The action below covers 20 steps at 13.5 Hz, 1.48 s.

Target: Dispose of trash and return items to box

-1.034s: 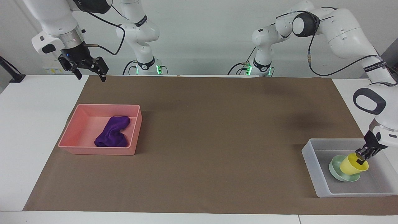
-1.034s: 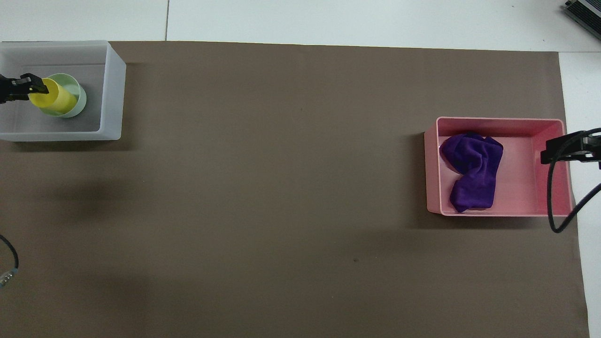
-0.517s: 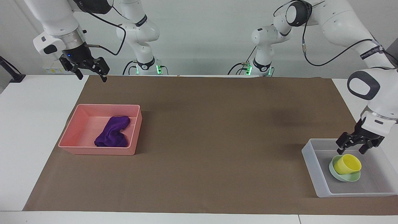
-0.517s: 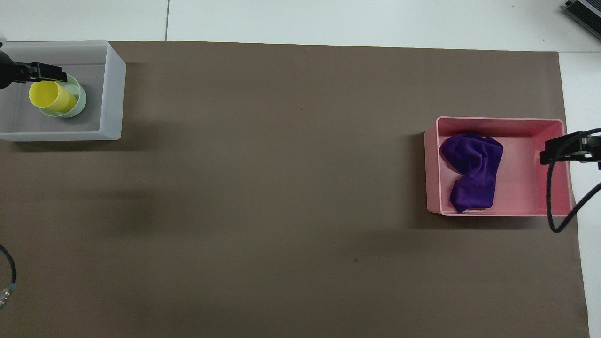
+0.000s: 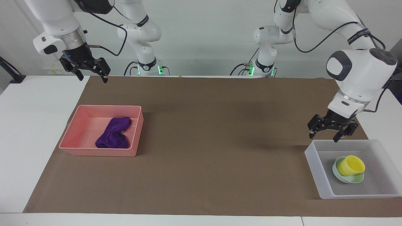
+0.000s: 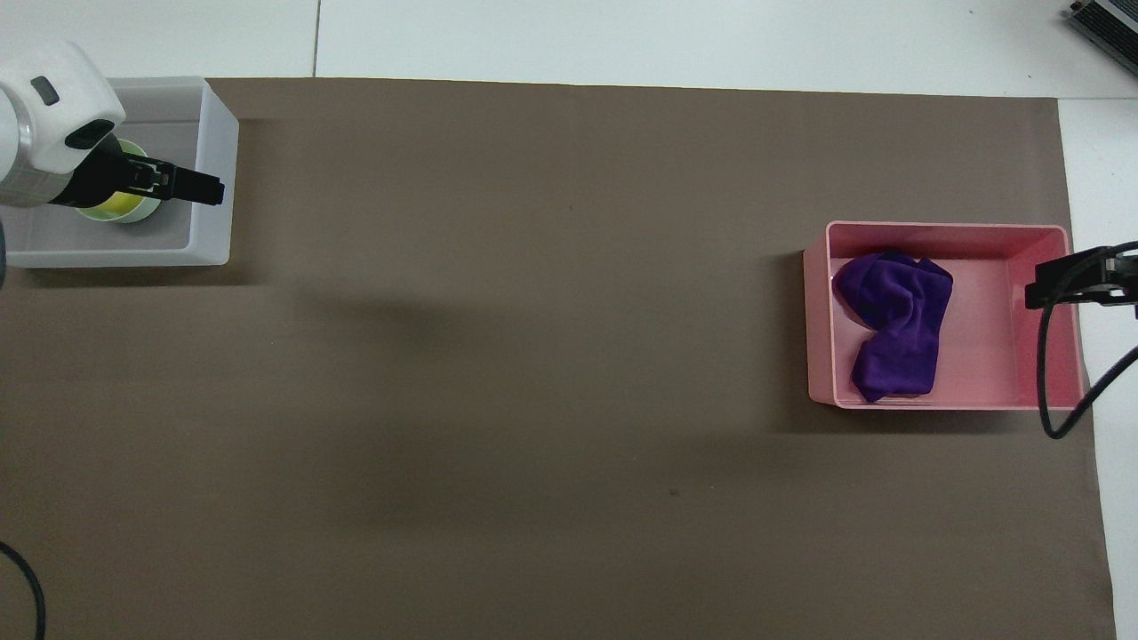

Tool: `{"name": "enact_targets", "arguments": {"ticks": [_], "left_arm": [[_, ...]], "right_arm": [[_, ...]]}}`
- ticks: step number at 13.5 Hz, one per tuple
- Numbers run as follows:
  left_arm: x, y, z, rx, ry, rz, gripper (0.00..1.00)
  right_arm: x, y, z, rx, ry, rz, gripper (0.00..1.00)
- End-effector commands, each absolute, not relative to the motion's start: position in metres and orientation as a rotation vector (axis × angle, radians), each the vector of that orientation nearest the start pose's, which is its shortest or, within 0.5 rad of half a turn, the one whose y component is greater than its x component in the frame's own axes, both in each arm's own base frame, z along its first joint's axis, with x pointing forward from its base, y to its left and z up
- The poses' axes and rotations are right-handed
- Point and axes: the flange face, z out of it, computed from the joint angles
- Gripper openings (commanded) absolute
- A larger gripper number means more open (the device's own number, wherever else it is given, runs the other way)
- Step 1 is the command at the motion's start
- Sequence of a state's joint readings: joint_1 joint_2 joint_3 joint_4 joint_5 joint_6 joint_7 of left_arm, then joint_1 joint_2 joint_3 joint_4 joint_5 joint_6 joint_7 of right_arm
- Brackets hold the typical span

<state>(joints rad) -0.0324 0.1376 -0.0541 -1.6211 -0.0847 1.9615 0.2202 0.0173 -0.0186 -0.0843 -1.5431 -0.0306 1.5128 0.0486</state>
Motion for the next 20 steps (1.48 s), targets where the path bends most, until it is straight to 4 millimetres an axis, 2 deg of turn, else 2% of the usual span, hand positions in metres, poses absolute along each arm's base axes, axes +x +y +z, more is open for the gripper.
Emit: {"name": "enact_targets", "arguments": {"ticks": [1, 3, 6, 8, 10, 12, 13, 15, 20], "left_arm": [[0.591, -0.058, 0.592, -3.166, 0.485, -0.27, 1.0], [0.588, -0.06, 0.623, -3.167, 0.504, -0.233, 1.0], [0.58, -0.056, 0.649, -3.103, 0.516, -0.171, 1.0], [0.572, -0.061, 0.658, -3.094, 0.524, -0.118, 1.0], [0.553, -0.064, 0.653, -3.099, 0.511, -0.046, 1.0], [0.544, -0.064, 0.644, -3.102, 0.499, -0.015, 1.0], [0.542, -0.063, 0.635, -3.105, 0.471, 0.002, 1.0], [0.541, -0.062, 0.626, -3.11, 0.413, -0.079, 1.0], [0.539, -0.057, 0.625, -3.113, 0.389, -0.072, 1.0]], "right_arm": [[0.535, -0.042, 0.642, -3.168, 0.158, 0.006, 1.0], [0.533, -0.041, 0.642, -3.168, 0.153, 0.025, 1.0], [0.531, -0.043, 0.643, -3.167, 0.151, 0.026, 1.0], [0.529, -0.041, 0.642, -3.167, 0.153, 0.047, 1.0], [0.528, -0.038, 0.641, -3.167, 0.151, 0.047, 1.0], [0.529, -0.038, 0.641, -3.167, 0.151, 0.037, 1.0], [0.529, -0.038, 0.641, -3.167, 0.148, 0.037, 1.0], [0.528, -0.038, 0.641, -3.167, 0.148, 0.042, 1.0], [0.529, -0.038, 0.64, -3.167, 0.143, 0.04, 1.0]]}}
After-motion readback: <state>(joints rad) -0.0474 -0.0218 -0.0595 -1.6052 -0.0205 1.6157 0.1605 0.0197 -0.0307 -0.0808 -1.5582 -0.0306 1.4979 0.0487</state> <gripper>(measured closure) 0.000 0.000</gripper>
